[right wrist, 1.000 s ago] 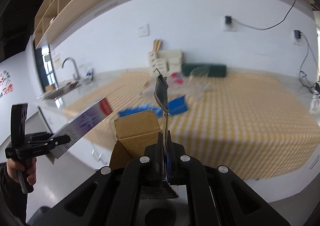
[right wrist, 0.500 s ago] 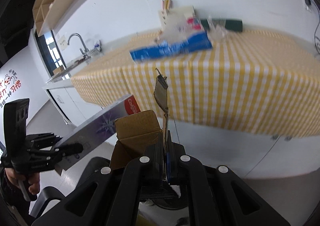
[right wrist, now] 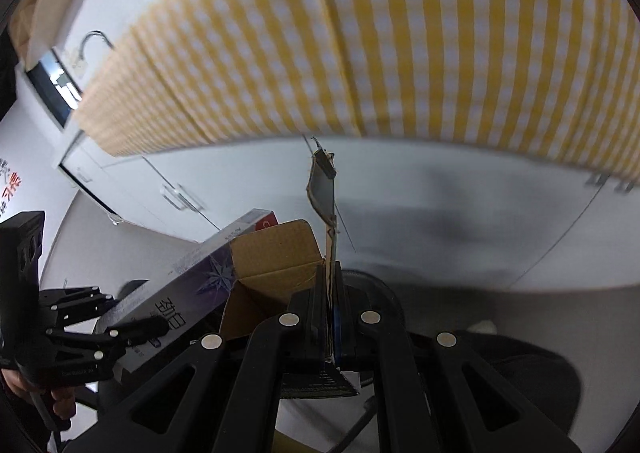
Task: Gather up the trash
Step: 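Carry the toothpaste box and cardboard box down toward the mesh wastebasket, then open the left tool and right tool to drop both boxes into the wastebasket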
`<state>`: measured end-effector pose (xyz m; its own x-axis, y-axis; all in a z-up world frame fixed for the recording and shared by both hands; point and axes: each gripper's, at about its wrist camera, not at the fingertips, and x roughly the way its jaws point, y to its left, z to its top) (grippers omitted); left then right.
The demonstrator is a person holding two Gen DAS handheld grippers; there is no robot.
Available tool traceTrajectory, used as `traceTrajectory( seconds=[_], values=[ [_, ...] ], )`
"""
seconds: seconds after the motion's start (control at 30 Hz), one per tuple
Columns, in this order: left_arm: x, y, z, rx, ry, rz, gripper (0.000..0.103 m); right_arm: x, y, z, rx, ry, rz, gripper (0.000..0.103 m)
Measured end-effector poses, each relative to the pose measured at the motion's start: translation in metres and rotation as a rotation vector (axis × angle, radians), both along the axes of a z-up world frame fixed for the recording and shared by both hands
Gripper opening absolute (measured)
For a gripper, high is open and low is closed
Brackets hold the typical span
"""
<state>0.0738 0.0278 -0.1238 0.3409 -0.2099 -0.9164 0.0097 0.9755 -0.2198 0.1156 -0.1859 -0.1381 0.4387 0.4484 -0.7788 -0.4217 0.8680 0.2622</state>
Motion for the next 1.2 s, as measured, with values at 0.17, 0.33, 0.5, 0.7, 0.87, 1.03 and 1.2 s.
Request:
traceTrajectory(
  seconds=[0.17,0.33,0.5,0.7,0.87,1.03,1.2],
  values=[
    [0.033,0.000,-0.058,-0.010,0.141,0.024,0.038,0.033,0.009,-0.059,-0.053,0.109,-0.024,0.007],
    [0.066,0.009,-0.124,-0.060,0.284,0.084,0.038,0.060,0.022,-0.120,-0.115,0.220,-0.042,0.007],
    [0.089,0.017,-0.183,-0.062,0.423,0.133,0.038,0.089,0.026,-0.180,-0.157,0.331,-0.086,0.007],
    [0.104,0.020,-0.232,-0.052,0.513,0.167,0.038,0.100,0.030,-0.226,-0.211,0.407,-0.103,0.007],
    [0.110,0.004,-0.259,-0.064,0.555,0.163,0.038,0.099,0.034,-0.245,-0.227,0.448,-0.104,0.007],
    [0.113,-0.003,-0.272,-0.050,0.581,0.114,0.047,0.096,0.040,-0.245,-0.244,0.477,-0.121,0.026],
    [0.116,-0.008,-0.272,-0.012,0.591,0.111,0.090,0.095,0.042,-0.242,-0.281,0.477,-0.128,0.084]
  ],
)
